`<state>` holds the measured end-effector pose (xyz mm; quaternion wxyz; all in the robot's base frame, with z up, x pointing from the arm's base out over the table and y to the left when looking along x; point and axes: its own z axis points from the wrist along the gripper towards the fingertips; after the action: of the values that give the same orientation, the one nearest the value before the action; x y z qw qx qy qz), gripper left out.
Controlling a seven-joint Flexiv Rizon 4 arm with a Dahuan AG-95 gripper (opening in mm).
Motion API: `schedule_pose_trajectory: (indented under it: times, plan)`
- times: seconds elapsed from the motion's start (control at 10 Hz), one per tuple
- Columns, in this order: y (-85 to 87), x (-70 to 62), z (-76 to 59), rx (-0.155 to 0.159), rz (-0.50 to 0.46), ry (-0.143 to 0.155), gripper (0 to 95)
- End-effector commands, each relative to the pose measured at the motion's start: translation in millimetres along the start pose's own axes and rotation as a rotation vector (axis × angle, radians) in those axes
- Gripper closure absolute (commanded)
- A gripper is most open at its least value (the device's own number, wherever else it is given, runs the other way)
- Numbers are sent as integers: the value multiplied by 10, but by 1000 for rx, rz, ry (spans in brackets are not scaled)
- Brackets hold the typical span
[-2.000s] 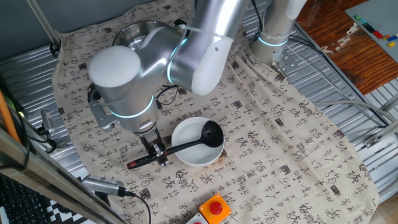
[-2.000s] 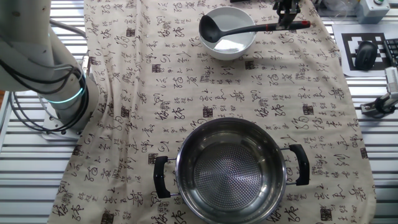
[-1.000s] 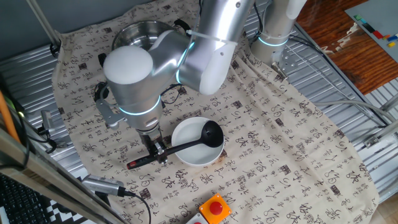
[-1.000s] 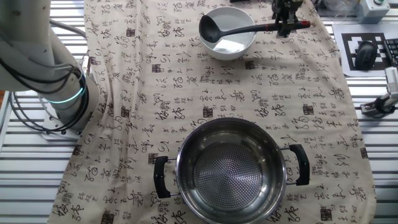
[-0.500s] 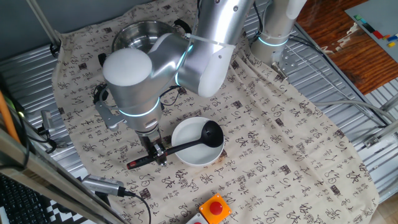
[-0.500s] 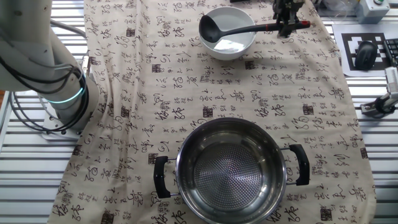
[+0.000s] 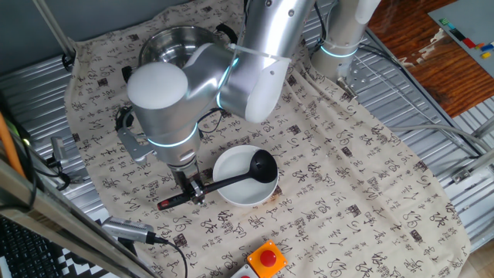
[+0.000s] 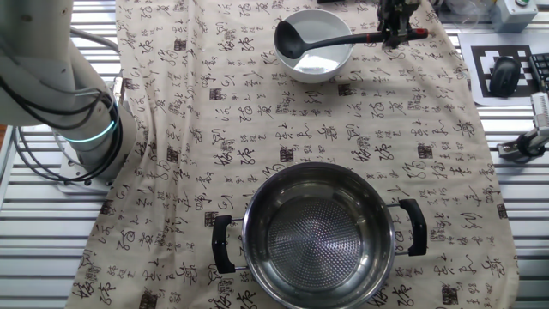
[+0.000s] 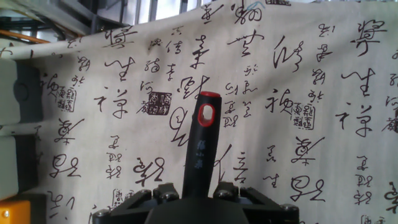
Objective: Scoop water with a large spoon from one bowl to another
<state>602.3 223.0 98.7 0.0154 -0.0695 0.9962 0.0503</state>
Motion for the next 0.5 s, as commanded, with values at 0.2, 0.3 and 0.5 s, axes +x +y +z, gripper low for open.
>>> schedule_pose_trajectory:
  times: [0.2, 0.3, 0.5]
  plan:
    - [4, -17, 29, 5, 4, 1, 570]
    - [3, -14, 29, 5, 6, 2, 760]
    - [2, 8, 34, 3, 3, 1, 760]
